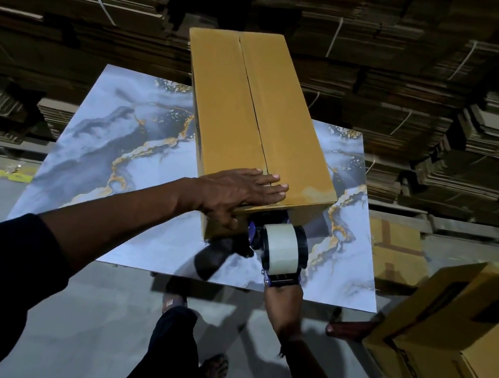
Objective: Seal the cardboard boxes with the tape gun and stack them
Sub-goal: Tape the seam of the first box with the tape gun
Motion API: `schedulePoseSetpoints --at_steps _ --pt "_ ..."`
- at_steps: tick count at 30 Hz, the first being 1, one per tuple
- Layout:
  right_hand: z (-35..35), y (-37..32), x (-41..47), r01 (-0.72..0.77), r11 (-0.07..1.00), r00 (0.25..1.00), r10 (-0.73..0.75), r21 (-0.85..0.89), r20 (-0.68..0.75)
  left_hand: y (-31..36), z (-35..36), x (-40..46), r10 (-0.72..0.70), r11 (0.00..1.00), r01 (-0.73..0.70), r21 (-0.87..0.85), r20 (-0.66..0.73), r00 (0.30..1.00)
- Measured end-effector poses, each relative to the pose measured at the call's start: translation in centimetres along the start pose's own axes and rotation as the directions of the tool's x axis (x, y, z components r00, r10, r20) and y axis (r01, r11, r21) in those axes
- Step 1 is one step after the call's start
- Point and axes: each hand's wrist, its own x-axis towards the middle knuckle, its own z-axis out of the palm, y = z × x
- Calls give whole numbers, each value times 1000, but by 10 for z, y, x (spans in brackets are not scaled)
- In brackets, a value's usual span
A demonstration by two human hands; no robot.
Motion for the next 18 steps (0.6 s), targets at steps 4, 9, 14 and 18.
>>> schedulePoseSetpoints --at_steps 4,9,14,18 --pt "-4 6 7 -34 991 990 51 -126 133 -1 2 1 -5 1000 5 4 12 1000" --pt "-17 10 14 178 934 984 -161 -309 79 -4 5 3 11 1000 -11 11 -7 1000" --pt "-35 26 24 347 890 937 -314 -297 153 -4 6 3 -1 1000 1 29 8 1000" --pt "-38 31 25 302 935 942 -263 -184 209 0 4 2 27 999 -27 23 -27 999"
